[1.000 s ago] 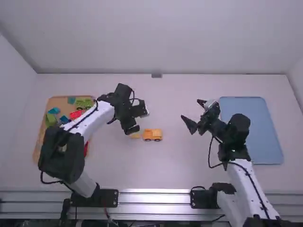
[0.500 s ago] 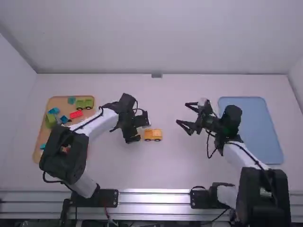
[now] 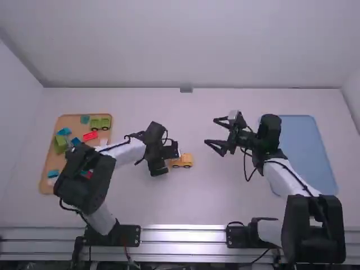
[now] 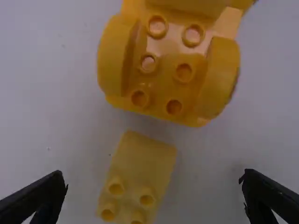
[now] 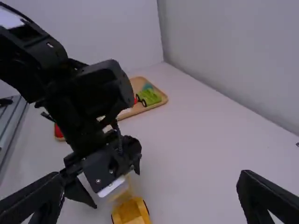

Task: Assemble lego blocks to make yellow taxi

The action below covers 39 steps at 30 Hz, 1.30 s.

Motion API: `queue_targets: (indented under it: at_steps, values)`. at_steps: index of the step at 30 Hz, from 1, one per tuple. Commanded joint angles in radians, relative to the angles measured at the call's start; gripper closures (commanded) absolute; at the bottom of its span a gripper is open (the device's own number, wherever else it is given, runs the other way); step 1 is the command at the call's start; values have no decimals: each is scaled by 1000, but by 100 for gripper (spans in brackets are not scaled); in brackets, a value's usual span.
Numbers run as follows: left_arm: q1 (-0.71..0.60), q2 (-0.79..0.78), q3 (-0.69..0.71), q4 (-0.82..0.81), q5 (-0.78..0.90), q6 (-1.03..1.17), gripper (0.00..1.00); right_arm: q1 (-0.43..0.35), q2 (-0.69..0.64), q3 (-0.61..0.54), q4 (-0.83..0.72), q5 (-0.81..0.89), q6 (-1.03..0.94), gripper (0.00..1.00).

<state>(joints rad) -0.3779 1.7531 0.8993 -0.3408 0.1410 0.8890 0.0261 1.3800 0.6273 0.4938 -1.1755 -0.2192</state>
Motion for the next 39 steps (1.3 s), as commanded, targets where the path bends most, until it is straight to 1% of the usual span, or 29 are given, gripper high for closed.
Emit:
queue_targets:
  at_steps: [1,3,5,7,8,11,15,17,19,22,24,25,29,32,33,37,38,39]
  values:
    - [1,33,-6,3,-11,-10,11,1,6,26,-5,-13,-14,1]
    - [1,44,-5,6,-11,-21,12,1,6,26,-5,-14,-14,1]
    - [5,62,5,0,-38,-60,24,1,6,26,-5,-14,-13,1]
    - [5,65,10,-10,-57,-81,30,1,6,26,-5,-13,-14,1]
    - [0,65,17,-19,-73,-97,37,1,6,26,-5,-12,-14,1]
    - [0,64,37,-43,-78,-115,42,1,6,26,-5,-5,-14,1]
    - [0,64,62,-47,-80,-143,45,1,6,26,-5,-6,-14,1]
    - [0,65,71,-44,-69,-168,54,1,6,26,-5,-6,-14,1]
    - [0,65,72,-44,-51,-185,59,1,6,26,-5,-6,-14,1]
    - [0,65,69,-47,-24,-185,61,1,6,26,-5,-6,-14,1]
    - [0,65,62,-47,-19,-191,64,1,6,26,-5,-6,-14,1]
    - [2,65,60,-48,-22,-209,66,1,6,26,-5,-6,-14,1]
    - [0,65,60,-71,-29,-265,69,1,6,26,-5,-6,-14,1]
    - [0,65,60,-76,-56,-313,68,1,6,26,-5,-6,-14,1]
    - [0,65,60,-77,-83,-352,67,1,6,26,-5,-6,-14,1]
    - [0,65,60,-77,-175,-514,68,1,6,26,-5,-6,-14,1]
    - [0,65,60,-77,-195,-573,64,1,6,26,-5,-6,-14,1]
    - [1,65,60,-77,-197,-592,64,1,6,26,-5,-6,-14,1]
